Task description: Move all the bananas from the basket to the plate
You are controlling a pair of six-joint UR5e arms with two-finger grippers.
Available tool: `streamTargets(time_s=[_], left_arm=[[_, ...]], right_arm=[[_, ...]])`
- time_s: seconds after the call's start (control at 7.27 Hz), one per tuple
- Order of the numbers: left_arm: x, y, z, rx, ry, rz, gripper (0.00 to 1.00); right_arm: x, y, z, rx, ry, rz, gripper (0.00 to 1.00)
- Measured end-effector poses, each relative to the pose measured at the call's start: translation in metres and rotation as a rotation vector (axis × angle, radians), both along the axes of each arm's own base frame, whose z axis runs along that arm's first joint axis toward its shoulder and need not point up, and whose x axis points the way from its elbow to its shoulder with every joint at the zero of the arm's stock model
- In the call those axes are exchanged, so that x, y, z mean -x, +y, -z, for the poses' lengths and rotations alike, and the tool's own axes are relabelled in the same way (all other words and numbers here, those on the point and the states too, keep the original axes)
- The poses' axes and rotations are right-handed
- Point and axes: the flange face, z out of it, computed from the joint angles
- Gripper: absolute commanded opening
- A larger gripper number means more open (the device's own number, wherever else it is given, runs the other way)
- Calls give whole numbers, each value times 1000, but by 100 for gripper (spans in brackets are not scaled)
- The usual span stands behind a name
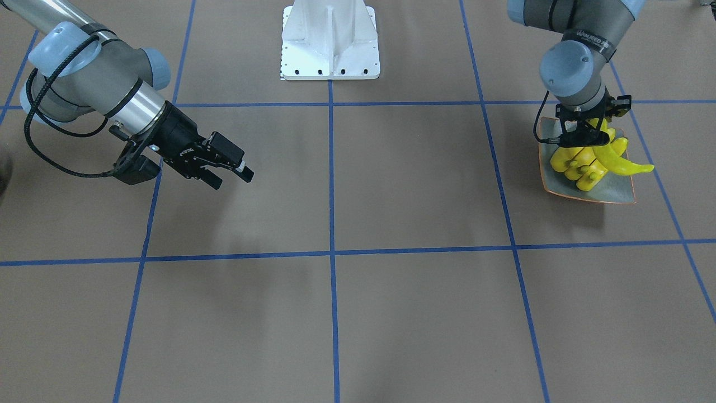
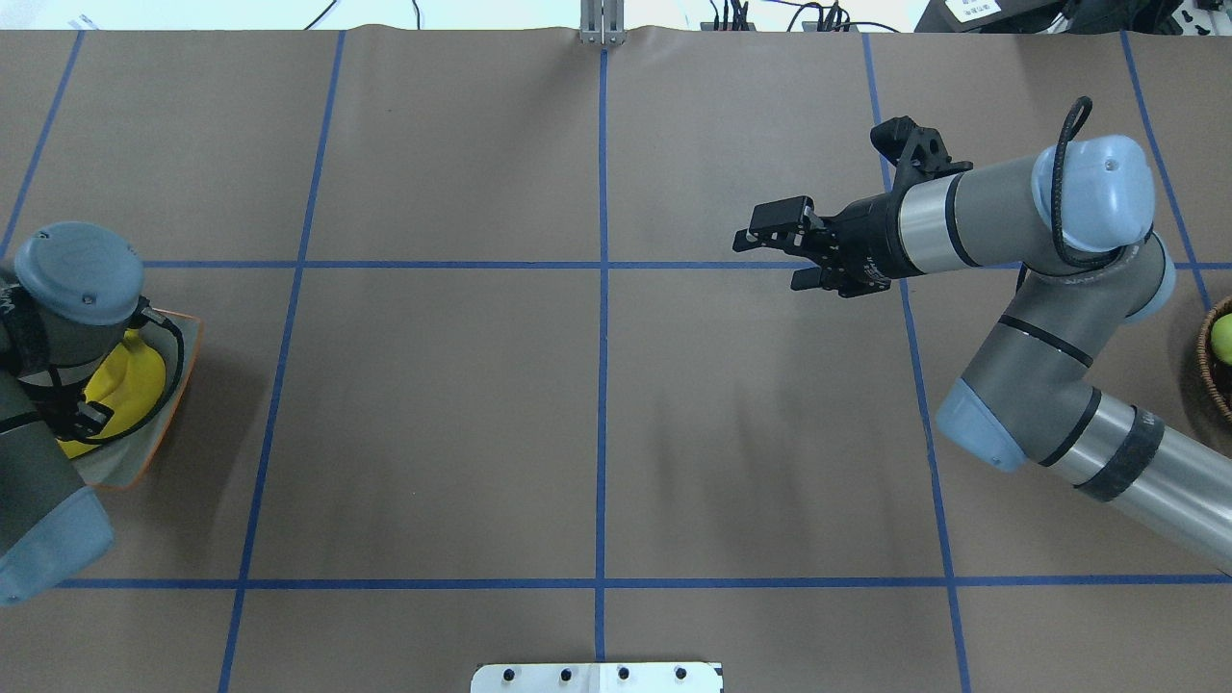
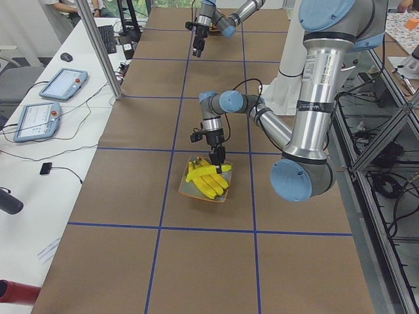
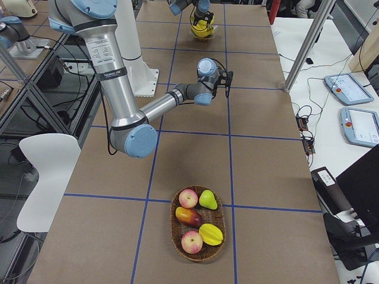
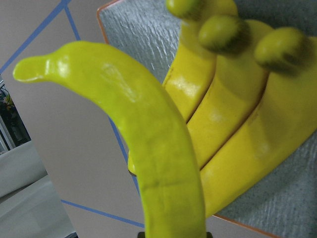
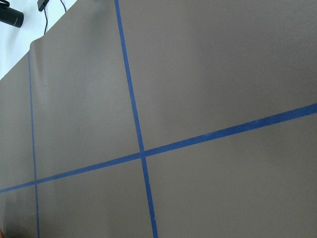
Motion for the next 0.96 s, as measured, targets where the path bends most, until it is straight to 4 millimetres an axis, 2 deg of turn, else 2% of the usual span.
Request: streamTargets(time_s=[0.14,0.28,0.41,0.55,0.96], left_arm=[[-2,-1,-2,7,1,-1,29],[-5,-2,-3,11,3,-1,46],[-7,-2,-3,14,3,-2,50],[-9,-3,-4,16,2,-3,63],[-12,-5,-4,16,4,-5,69]], right_arm=[[0,0,0,0,0,0,100],[0,0,0,0,0,0,100],[0,0,1,0,-1,0,100],[0,1,1,0,-2,0,100],[0,0,1,1,-2,1,100]])
